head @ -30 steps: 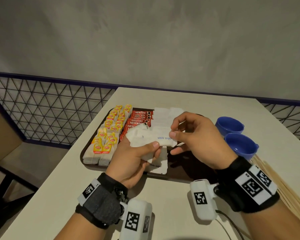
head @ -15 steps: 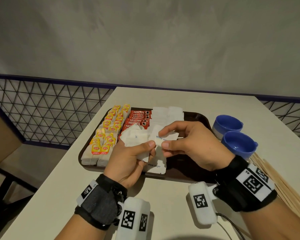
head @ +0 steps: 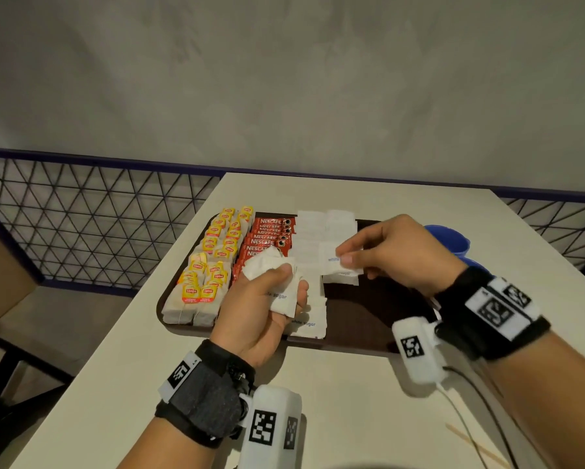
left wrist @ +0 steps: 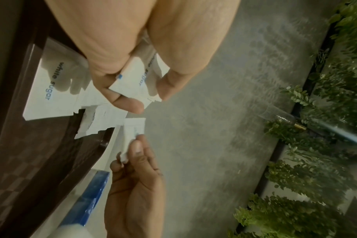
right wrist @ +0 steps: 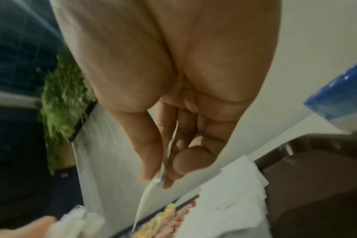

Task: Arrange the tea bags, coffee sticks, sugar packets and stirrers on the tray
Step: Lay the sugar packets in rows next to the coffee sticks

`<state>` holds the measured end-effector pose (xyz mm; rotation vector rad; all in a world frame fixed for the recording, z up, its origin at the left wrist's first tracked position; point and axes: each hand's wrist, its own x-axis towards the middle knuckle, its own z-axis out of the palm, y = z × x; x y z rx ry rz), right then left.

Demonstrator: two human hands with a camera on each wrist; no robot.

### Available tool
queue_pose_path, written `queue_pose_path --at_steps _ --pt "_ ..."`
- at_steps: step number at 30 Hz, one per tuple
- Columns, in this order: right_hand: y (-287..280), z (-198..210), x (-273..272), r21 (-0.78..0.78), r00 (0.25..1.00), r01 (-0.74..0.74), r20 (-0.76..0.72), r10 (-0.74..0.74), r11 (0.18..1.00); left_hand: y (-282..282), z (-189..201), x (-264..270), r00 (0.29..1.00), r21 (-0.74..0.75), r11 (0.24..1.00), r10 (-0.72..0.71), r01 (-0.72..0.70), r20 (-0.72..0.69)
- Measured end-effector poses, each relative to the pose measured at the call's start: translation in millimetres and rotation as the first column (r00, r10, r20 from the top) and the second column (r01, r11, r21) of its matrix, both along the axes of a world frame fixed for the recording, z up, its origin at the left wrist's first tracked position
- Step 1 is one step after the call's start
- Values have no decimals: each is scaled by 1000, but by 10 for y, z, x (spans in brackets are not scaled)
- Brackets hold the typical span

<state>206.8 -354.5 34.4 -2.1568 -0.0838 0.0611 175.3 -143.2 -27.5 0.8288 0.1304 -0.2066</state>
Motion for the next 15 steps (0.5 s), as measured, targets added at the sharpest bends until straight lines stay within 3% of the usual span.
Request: queue_pose_path --at_steps 3,8,15 --pt "-99 -20 274 -160 998 -12 -69 1 987 2 42 -13 997 -25 1000 16 -18 -75" --pt "-142 -214 532 -218 976 -93 -213 46 971 -2 113 -61 996 -30 1000 2 -4 -87" --pt "-40 -318 538 -362 972 -147 -226 66 920 -4 171 -97 995 -14 1000 4 -5 -100"
